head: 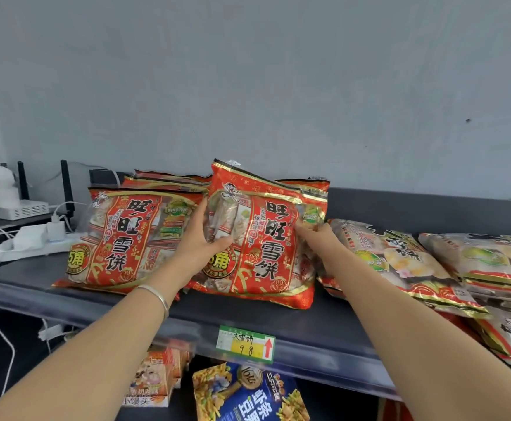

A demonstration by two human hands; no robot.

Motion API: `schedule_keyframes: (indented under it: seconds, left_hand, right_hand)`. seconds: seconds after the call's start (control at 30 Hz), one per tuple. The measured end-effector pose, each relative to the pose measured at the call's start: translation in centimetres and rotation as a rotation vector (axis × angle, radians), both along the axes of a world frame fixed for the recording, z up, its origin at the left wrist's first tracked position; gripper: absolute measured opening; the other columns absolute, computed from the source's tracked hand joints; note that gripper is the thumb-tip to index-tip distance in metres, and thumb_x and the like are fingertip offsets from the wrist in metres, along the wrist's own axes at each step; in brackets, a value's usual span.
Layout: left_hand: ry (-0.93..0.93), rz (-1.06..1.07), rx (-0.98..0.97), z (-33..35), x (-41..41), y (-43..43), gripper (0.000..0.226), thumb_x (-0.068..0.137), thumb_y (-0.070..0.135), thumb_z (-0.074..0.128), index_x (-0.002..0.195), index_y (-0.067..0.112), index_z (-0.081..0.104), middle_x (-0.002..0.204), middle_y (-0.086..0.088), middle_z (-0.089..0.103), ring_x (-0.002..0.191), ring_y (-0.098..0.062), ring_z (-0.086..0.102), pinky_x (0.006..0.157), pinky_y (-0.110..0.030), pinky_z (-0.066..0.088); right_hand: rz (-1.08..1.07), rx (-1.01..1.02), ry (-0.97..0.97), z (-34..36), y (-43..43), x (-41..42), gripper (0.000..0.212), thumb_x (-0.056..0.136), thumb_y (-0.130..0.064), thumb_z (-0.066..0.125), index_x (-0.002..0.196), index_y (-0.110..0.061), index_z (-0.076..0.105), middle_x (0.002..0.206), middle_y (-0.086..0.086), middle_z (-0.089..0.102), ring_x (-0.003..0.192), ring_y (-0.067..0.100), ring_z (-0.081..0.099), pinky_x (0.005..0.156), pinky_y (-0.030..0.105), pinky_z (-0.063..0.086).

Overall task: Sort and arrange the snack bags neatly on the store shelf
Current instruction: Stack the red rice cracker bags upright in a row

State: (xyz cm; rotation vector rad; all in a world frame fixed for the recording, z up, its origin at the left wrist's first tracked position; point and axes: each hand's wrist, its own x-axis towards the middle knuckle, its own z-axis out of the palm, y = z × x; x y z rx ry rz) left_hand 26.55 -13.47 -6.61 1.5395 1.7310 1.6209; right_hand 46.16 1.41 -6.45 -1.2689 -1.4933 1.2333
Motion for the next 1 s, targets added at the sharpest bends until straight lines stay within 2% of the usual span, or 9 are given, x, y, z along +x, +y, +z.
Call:
schedule_keyframes:
  seconds: [0.17,0.3,0.4,0.47,0.57,0.73,0.83,0.9,1.0]
  left_hand:
    - [0.066,-0.005,-0.073,-0.8,0.1,2.3,0.081,0.093,0.012,0.057,0.151,0.032,0.004,0.159,0.004,0.012,0.145,-0.02,0.014,0.114,-0.042,0.02]
    - [0.023,0.142,-0.113,-0.6,0.7,5.0,0.081,0.095,0.003,0.05,0.152,0.026,-0.003,0.158,-0.004,0.015,0.142,-0.025,0.023,0.111,-0.038,0.028]
    - [-0.06,0.154,-0.101,-1.1,1.3,7.0,0.081,0.097,0.02,0.051,0.151,0.025,-0.009,0.159,-0.008,0.011,0.143,-0.029,0.021,0.112,-0.043,0.025]
    - [0.059,0.106,-0.152,-2.2,1.7,7.9,0.085,0.093,0.037,0.055,0.151,0.025,-0.006,0.159,-0.009,0.006,0.145,-0.029,0.013,0.115,-0.045,0.019]
    - [0.416,0.145,-0.305,-4.0,2.0,8.4,0.102,0.082,0.048,0.066,0.151,0.028,-0.007,0.158,-0.011,-0.013,0.145,-0.033,-0.006,0.116,-0.05,0.011]
    - [0.465,0.208,-0.302,-4.9,0.9,8.6,0.106,0.079,0.042,0.071,0.15,0.034,-0.007,0.156,-0.009,-0.019,0.144,-0.035,-0.008,0.115,-0.056,0.014]
    - [0.551,0.23,-0.315,-5.2,0.4,8.9,0.104,0.079,0.047,0.07,0.15,0.034,-0.006,0.157,-0.009,-0.017,0.144,-0.035,-0.005,0.113,-0.055,0.018]
    - [0.528,0.259,-0.3,-5.1,0.7,9.1,0.099,0.079,0.047,0.07,0.151,0.033,0.003,0.158,-0.007,-0.011,0.145,-0.035,0.0,0.113,-0.055,0.02]
    - [0.353,0.358,-0.068,-4.1,1.9,9.2,0.061,0.085,0.037,0.066,0.14,0.027,0.042,0.155,-0.011,0.02,0.142,-0.032,0.02,0.113,-0.054,0.024]
  right_hand:
    - [-0.135,0.076,-0.024,-0.4,1.2,0.5,0.072,0.071,-0.05,0.075,0.127,-0.014,0.046,0.116,0.008,0.065,0.103,0.028,0.064,0.09,0.047,0.054]
    - [-0.183,0.19,0.009,-0.1,1.3,0.2,0.053,0.076,-0.036,0.075,0.119,-0.017,0.051,0.11,0.004,0.067,0.097,0.025,0.066,0.085,0.043,0.056]
    - [-0.097,0.185,-0.061,-0.1,1.4,-0.6,0.057,0.079,-0.023,0.074,0.129,-0.015,0.046,0.115,0.005,0.066,0.102,0.025,0.065,0.086,0.041,0.055]
    - [-0.049,0.144,-0.081,-0.5,1.5,-1.1,0.066,0.077,-0.019,0.075,0.134,-0.017,0.043,0.117,0.005,0.066,0.104,0.025,0.065,0.09,0.046,0.055]
    - [-0.066,0.153,-0.102,-1.2,1.5,-1.3,0.073,0.077,-0.008,0.073,0.139,-0.016,0.036,0.119,0.007,0.064,0.107,0.026,0.064,0.089,0.045,0.056]
    - [-0.091,0.326,-0.173,-1.2,0.7,-2.0,0.075,0.084,-0.002,0.067,0.146,-0.02,0.029,0.125,0.006,0.061,0.108,0.024,0.063,0.074,0.032,0.056]
    - [-0.054,0.334,-0.328,-1.6,0.5,-2.3,0.071,0.091,-0.007,0.059,0.149,-0.019,0.022,0.125,0.008,0.06,0.107,0.025,0.063,0.081,0.038,0.058]
    - [-0.048,0.335,-0.411,-1.6,0.3,-2.1,0.062,0.092,-0.012,0.058,0.145,-0.016,0.027,0.122,0.009,0.061,0.104,0.026,0.064,0.085,0.042,0.057]
    - [-0.032,0.384,-0.523,-0.6,-0.5,-1.4,0.049,0.09,-0.016,0.061,0.135,-0.011,0.042,0.12,0.01,0.063,0.103,0.026,0.064,0.085,0.039,0.056]
